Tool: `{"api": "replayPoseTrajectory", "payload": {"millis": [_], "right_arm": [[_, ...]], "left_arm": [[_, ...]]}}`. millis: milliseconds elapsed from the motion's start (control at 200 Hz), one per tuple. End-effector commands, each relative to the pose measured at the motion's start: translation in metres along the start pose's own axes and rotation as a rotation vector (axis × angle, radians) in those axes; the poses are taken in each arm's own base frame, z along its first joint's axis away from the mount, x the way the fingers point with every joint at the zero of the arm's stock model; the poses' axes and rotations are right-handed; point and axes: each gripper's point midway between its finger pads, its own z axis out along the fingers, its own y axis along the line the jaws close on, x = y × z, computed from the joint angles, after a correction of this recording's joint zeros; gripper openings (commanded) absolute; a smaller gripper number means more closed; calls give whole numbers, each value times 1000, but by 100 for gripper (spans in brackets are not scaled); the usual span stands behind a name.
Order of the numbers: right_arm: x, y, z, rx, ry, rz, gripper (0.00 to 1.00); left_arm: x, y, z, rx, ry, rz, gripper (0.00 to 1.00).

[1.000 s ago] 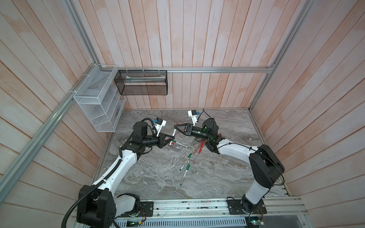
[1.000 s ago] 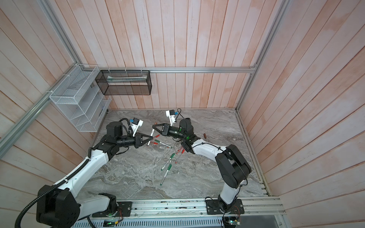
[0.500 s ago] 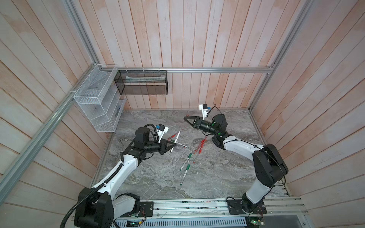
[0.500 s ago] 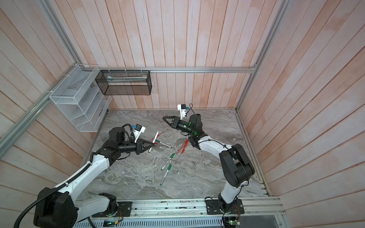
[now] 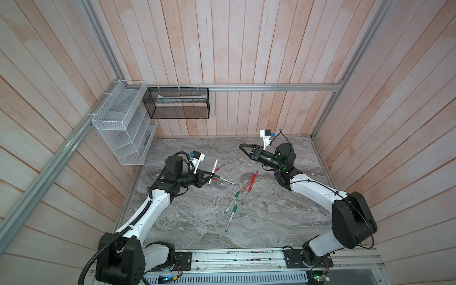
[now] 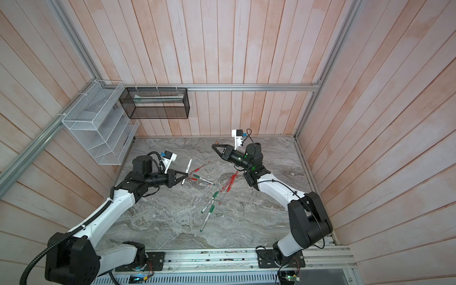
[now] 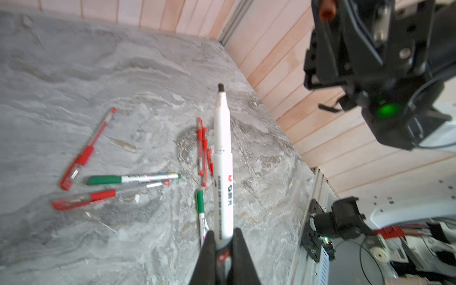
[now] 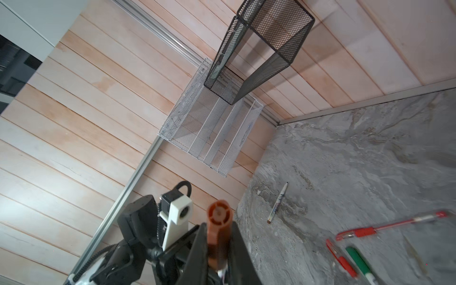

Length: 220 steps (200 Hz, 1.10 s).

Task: Open the pen caps
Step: 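Lower the uncapped marker with the left gripper while the right holds the cap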

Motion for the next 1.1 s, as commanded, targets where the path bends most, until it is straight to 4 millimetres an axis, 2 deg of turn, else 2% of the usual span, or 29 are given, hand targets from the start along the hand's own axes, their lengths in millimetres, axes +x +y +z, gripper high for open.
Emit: {"api": "replayPoseTrajectory", "payload": {"millis": [0, 170, 225, 365, 590, 860, 1095], "right_arm": [[10, -19, -24, 129, 14, -43, 0], [21, -38, -66, 278, 29, -91, 0], [24, -48, -81, 338, 32, -101, 0], [32, -66, -116, 438, 16, -119, 0], [37, -97, -158, 622, 23, -113, 0], [41, -106, -184, 693, 0, -130, 0], [40, -105, -196, 711, -14, -144, 0]], "left_arm": [[-18, 35, -7, -115, -23, 2, 0], [-27, 90, -20, -287, -11, -58, 0], [-25, 102, -22, -343, 24, -9, 0], [-15, 136, -29, -507, 81, 18, 0], [16, 178, -34, -624, 183, -49, 0], [52, 221, -31, -753, 309, -110, 0], [61, 249, -21, -812, 347, -157, 0]]}}
